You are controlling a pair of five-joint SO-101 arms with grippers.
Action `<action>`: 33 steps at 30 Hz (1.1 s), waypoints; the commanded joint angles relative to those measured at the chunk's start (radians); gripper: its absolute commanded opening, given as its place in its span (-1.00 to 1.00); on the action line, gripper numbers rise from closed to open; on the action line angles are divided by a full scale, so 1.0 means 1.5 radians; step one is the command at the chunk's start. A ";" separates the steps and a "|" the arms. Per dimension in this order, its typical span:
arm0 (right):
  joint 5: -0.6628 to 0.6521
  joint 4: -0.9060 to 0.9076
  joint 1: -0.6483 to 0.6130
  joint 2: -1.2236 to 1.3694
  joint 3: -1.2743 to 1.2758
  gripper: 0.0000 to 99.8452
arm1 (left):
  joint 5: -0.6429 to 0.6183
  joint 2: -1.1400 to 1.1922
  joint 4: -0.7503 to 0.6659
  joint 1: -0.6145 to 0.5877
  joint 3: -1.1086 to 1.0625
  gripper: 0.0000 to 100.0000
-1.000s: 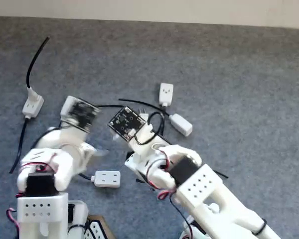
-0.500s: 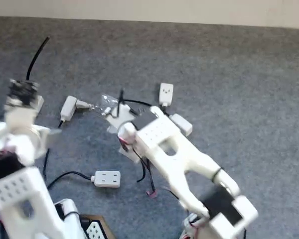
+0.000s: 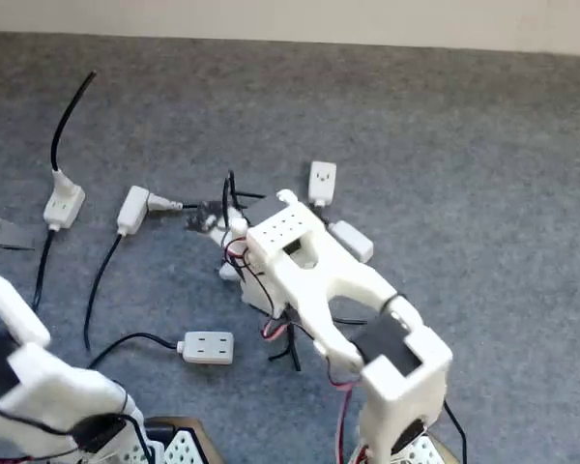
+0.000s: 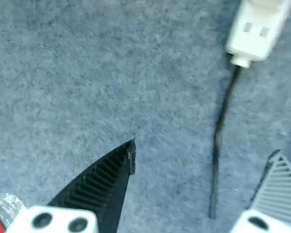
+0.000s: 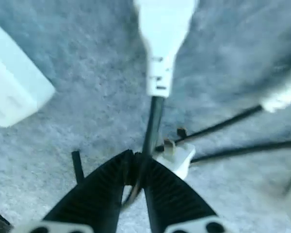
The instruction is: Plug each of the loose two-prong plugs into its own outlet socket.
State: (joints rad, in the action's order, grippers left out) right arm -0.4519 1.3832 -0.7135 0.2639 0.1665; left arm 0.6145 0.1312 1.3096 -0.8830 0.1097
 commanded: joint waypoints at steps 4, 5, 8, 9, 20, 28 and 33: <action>-0.004 -0.008 0.009 0.083 -0.041 -0.99 | 0.006 0.130 0.021 -0.010 0.144 -0.21; -0.004 -0.008 0.009 0.077 -0.052 -0.99 | 0.007 0.140 0.021 -0.010 0.149 -0.21; -0.003 0.003 0.012 0.040 -0.096 -0.97 | 0.032 0.158 0.020 -0.010 0.157 -0.21; -0.003 0.011 0.012 0.029 -0.111 -0.95 | 0.037 0.161 0.020 -0.010 0.157 -0.21; -0.066 -0.014 0.012 0.069 -0.235 -0.58 | 0.039 0.166 0.015 -0.012 0.158 -0.21; -0.102 -0.119 0.001 0.177 -0.237 -0.58 | 0.054 0.166 -0.009 -0.024 0.152 -0.21; -0.099 -0.126 -0.019 0.176 -0.242 -0.58 | 0.066 0.167 -0.008 -0.027 0.152 -0.21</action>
State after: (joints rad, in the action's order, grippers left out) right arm -0.5838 1.2405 -0.7165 0.5232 -0.1496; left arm 0.7020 0.3859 1.3065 -0.9137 0.3046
